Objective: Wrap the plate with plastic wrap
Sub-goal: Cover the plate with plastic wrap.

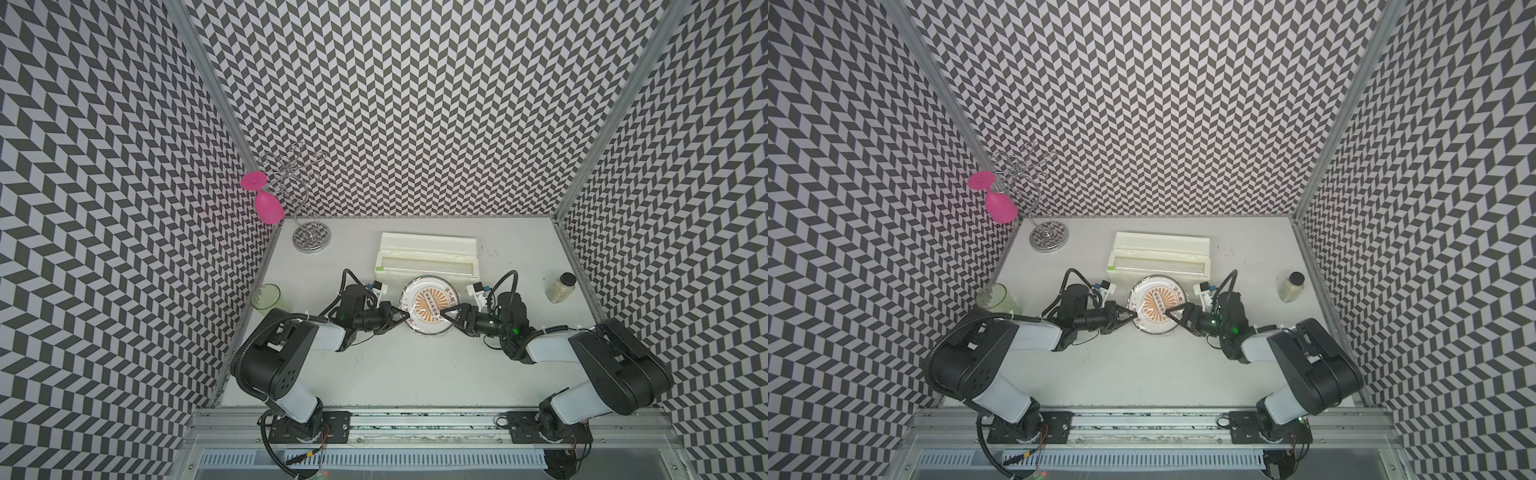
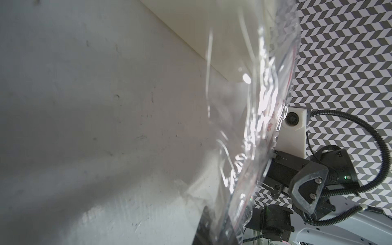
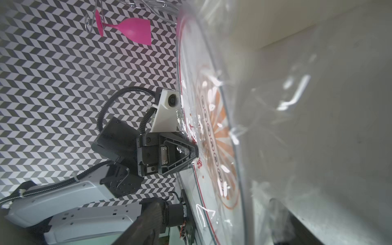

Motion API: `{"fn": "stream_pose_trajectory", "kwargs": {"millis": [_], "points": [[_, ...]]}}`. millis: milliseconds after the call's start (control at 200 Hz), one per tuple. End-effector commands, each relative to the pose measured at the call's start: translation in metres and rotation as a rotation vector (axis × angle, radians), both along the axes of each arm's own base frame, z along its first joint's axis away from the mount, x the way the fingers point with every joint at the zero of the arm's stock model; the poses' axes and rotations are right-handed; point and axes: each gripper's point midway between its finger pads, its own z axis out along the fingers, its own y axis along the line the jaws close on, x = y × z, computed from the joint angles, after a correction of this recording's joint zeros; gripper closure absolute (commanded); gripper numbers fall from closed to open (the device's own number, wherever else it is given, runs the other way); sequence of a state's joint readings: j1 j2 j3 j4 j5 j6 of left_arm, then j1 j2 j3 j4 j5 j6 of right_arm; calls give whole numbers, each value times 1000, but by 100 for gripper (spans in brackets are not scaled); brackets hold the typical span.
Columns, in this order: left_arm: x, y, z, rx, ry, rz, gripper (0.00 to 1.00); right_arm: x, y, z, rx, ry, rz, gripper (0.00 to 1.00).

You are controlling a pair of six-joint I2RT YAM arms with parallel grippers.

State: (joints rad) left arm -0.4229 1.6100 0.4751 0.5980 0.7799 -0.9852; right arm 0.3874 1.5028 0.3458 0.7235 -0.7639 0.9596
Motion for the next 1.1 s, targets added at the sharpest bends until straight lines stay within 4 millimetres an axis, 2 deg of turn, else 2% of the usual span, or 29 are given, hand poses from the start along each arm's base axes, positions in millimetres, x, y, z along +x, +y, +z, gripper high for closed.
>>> {"fn": "stream_pose_trajectory", "kwargs": {"millis": [0,145,230,310,416,496,636,746,891,981,1097], "points": [[3,-3,18,-27,-61,-16,100,-1,-4,-1,-54,37,10,17],[0,-2,14,-18,-55,-16,100,19,-5,3,-158,13,-32,20],[0,-2,13,-13,-55,-16,100,29,3,10,-165,-21,-28,26],[-2,-3,12,-12,-51,-20,100,35,12,10,-146,-26,-13,37],[0,-3,18,-20,-47,-14,100,38,14,11,-124,-27,-25,62],[4,-3,29,-22,-48,-3,100,39,12,20,-106,-43,-49,78],[14,-3,55,-33,-60,17,100,53,5,44,-88,-63,-120,94],[24,-2,79,-50,-83,33,100,71,-1,69,-104,-96,-170,100],[32,-1,119,-58,-163,43,100,91,-7,108,-143,-190,-215,100],[31,1,135,-59,-192,46,100,92,-7,125,-136,-221,-213,100],[24,4,146,-64,-214,52,100,85,-7,135,-106,-243,-205,100]]}}
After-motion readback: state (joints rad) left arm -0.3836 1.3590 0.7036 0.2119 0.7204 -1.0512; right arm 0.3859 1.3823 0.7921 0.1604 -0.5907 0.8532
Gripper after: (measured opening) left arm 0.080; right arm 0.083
